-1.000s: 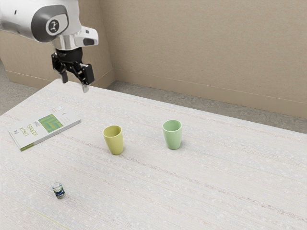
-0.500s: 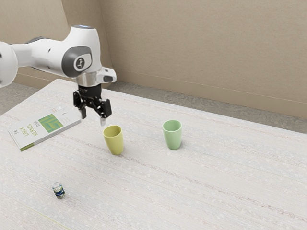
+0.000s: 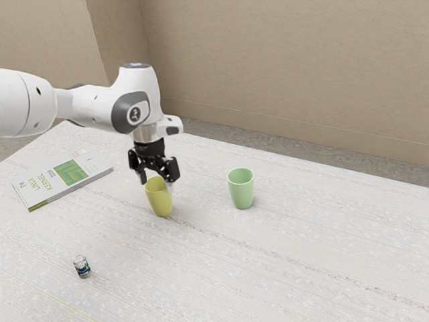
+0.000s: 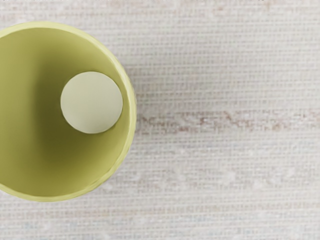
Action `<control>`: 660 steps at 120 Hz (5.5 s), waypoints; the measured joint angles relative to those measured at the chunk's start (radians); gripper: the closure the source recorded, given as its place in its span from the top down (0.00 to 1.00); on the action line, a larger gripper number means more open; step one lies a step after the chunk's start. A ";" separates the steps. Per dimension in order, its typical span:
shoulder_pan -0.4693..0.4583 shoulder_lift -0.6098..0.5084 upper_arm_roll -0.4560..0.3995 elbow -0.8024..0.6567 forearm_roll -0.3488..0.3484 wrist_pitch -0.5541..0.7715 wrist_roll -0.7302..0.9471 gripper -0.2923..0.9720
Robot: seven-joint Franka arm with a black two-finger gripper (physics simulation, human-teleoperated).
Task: Place the left cup onto the right cup
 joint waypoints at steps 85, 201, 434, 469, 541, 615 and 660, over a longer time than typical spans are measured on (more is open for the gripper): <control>-0.004 0.166 0.002 0.103 0.000 0.111 0.002 0.77; -0.006 0.101 0.011 0.101 0.063 0.095 0.007 0.16; -0.303 0.472 0.002 0.832 0.181 -0.121 -0.168 0.15; -0.289 0.472 0.003 0.818 0.142 -0.129 -0.175 0.15; -0.276 0.499 0.005 0.813 0.117 -0.138 -0.188 0.16; -0.282 0.335 0.005 0.665 0.107 -0.140 -0.187 0.73; -0.255 0.042 0.030 0.351 0.123 -0.169 -0.070 0.76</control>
